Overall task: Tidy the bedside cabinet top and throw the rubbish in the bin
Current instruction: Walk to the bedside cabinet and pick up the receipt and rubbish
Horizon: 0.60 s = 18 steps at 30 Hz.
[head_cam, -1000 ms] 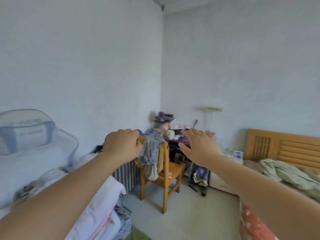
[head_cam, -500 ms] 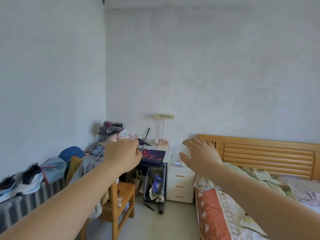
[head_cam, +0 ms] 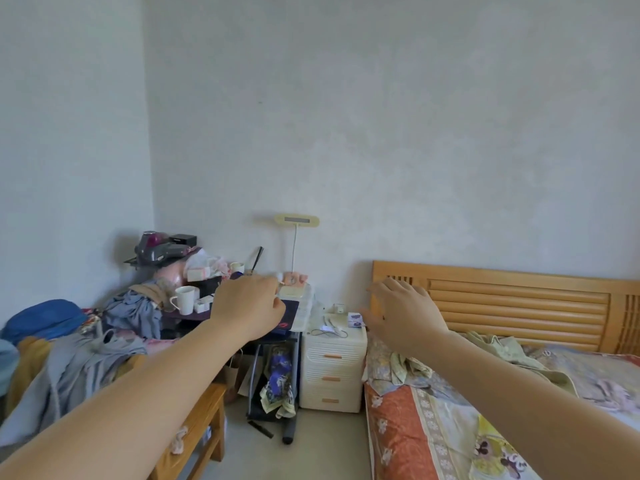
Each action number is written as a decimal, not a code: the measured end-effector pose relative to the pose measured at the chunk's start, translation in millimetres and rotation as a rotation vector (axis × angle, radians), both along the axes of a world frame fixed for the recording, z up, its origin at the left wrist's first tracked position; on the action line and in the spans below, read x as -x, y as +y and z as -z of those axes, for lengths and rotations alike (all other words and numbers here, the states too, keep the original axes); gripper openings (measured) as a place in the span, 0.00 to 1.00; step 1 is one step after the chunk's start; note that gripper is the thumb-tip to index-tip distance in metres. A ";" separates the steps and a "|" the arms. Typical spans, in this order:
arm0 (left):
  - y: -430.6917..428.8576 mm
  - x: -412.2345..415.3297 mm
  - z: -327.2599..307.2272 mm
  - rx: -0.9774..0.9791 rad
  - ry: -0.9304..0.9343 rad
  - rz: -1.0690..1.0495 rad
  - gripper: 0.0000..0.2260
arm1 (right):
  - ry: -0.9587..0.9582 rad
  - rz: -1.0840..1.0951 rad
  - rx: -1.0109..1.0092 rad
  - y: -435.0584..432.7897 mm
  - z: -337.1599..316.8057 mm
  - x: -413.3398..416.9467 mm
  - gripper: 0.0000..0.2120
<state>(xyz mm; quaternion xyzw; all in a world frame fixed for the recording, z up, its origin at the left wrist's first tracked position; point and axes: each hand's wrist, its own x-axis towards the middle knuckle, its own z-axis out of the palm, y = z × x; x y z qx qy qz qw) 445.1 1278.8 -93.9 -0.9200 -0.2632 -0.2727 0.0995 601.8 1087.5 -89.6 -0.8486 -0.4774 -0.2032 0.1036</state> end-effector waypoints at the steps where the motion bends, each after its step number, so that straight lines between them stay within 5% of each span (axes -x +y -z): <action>1: 10.1 -18.3 2.4 -0.002 -0.003 0.021 0.07 | 0.001 0.011 -0.002 10.6 3.4 -16.7 0.23; 18: 217.7 -340.8 17.4 -0.112 0.090 0.167 0.11 | 0.078 0.144 -0.054 198.4 11.6 -296.4 0.23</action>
